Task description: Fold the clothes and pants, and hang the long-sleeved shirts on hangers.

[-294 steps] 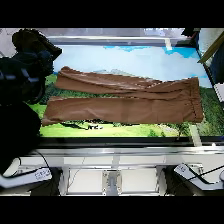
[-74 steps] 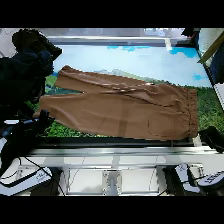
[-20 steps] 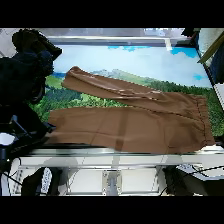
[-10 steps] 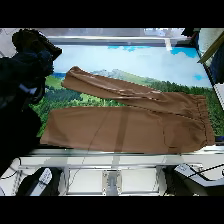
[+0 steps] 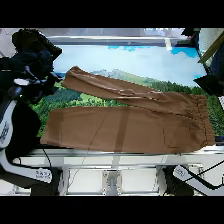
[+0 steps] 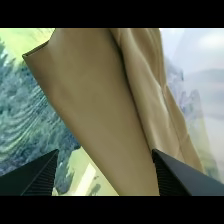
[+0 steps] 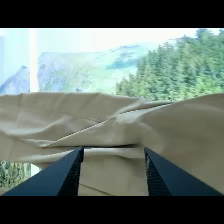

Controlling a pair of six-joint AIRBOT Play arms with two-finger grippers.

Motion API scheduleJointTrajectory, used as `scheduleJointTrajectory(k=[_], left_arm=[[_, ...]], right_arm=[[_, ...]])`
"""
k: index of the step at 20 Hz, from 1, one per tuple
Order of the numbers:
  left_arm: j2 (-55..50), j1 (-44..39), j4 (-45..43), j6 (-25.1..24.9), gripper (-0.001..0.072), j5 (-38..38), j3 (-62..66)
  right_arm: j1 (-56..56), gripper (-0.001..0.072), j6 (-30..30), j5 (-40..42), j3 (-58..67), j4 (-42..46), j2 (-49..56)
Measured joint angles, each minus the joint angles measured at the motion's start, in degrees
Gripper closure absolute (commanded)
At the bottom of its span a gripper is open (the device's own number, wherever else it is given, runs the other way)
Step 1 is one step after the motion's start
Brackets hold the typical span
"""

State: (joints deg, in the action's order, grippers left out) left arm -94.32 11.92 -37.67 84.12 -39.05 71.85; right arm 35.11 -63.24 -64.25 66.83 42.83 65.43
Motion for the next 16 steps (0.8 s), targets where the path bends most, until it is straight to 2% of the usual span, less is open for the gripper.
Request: scheduleJointTrajectory(k=[2,4,12,14,15,16], left_arm=[[-3.08,-0.57,-1.01,0.17,0.006,0.17,1.68],[-4.85,-0.83,-2.47,0.52,0.0098,0.83,2.56],[-8.39,-1.75,-4.07,1.42,0.0102,8.83,4.55],[-9.68,-2.4,-4.09,1.44,0.0132,9.2,5.68],[-10.34,-2.75,-4.13,1.44,0.018,9.49,6.29],[-10.99,-3.02,-4.15,1.51,0.0275,9.73,7.02]], right_arm=[[-0.76,0.0278,0.04,-0.31,0.0,0.68,0.0],[-1.14,0.0279,0.07,-0.52,-0.02,1.11,0.0],[-1.53,0.0278,0.07,-0.74,-0.02,1.79,0.0],[-1.57,0.0279,0.04,-0.83,0.0,1.79,0.0],[-1.57,0.0278,0.04,-0.85,-0.02,1.79,0.0],[-1.57,0.0278,0.04,-0.96,-0.02,1.81,0.0]])
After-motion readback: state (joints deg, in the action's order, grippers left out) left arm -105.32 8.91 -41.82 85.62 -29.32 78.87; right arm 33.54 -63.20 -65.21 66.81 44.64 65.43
